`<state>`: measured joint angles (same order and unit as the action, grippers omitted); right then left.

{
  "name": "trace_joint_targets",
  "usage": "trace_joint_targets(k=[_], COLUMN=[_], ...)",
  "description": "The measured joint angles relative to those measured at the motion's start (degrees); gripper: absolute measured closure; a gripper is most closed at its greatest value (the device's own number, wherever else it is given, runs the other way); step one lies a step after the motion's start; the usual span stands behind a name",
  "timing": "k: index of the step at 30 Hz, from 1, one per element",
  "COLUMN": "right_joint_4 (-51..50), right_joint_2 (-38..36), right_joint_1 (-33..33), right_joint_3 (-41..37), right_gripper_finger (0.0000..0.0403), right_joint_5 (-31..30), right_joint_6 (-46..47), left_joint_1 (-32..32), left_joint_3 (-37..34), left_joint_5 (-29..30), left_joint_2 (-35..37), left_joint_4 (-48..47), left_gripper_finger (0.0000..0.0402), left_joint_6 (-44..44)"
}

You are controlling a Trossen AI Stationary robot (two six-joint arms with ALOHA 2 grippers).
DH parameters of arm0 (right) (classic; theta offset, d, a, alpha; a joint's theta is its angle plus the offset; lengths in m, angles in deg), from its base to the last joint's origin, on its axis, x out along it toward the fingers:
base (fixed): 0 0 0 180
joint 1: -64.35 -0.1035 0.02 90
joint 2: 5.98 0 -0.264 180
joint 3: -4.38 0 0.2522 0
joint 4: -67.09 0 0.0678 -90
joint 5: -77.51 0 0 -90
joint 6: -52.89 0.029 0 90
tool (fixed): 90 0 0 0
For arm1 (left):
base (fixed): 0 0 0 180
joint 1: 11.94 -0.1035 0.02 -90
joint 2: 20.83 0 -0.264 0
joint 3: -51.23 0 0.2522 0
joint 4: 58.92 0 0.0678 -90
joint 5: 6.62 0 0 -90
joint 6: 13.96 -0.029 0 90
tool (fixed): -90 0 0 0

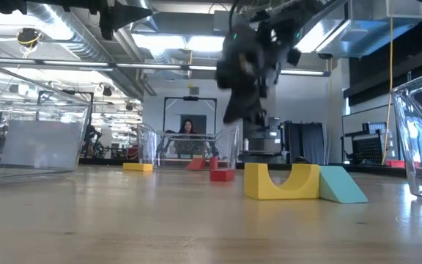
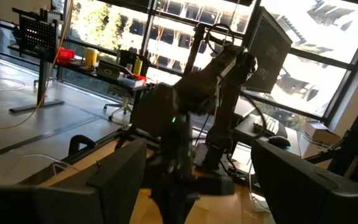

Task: Sort & place blocks by color
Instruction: Put the red block on the top transparent bin

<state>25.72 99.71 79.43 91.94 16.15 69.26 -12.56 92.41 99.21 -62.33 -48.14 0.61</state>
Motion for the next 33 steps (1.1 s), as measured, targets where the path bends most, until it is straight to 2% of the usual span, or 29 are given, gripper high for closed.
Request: trace_joint_targets(k=[5, 9, 12, 16, 21, 24, 28, 33], right_joint_4=[-0.31, -0.94, -2.12, -3.28, -6.03, -8.15, -9.56, -9.26], right_joint_2=[-3.65, -4.15, -3.87, -2.79, -0.19, 3.05, 8.31, 11.84], right_joint_1=[-1.42, -3.27, -4.92, -6.45, -8.29, -9.53, -11.23, -12.70], right_joint_3=[0.07, 0.07, 0.07, 0.07, 1.84, 4.87, 7.91, 10.63], right_gripper_finger=[0.0386, 0.0357, 0.0313, 0.0229, 0.0123, 0.0082, 0.0069, 0.0078], right_joint_5=[2.21, 2.99, -0.76, -6.40, -18.51, -24.02, -27.43, -31.79], right_joint_6=[-7.21, -15.68, -22.18, -28.75, -40.59, -49.51, -57.88, -64.24], left_joint_1=[0.00, 0.01, 0.01, 0.01, -0.01, 0.01, -0.01, -0.01], left_joint_3=[0.00, 0.00, 0.00, 0.00, 0.00, 0.00, 0.00, 0.00], left_joint_5=[0.01, 0.01, 0.00, 0.01, 0.20, 0.72, 2.12, 3.04], left_joint_2=[0.00, 0.02, 0.02, 0.02, 0.02, 0.02, 0.02, 0.02], left_joint_4=[-0.04, -0.04, -0.04, -0.01, 0.36, 0.55, 0.57, 0.53], left_gripper_finger=[0.0120, 0.0120, 0.0120, 0.0120, 0.0120, 0.0120, 0.0120, 0.0120], left_joint_6=[0.00, 0.10, 0.13, 0.26, 0.35, 0.37, 0.42, 0.42])
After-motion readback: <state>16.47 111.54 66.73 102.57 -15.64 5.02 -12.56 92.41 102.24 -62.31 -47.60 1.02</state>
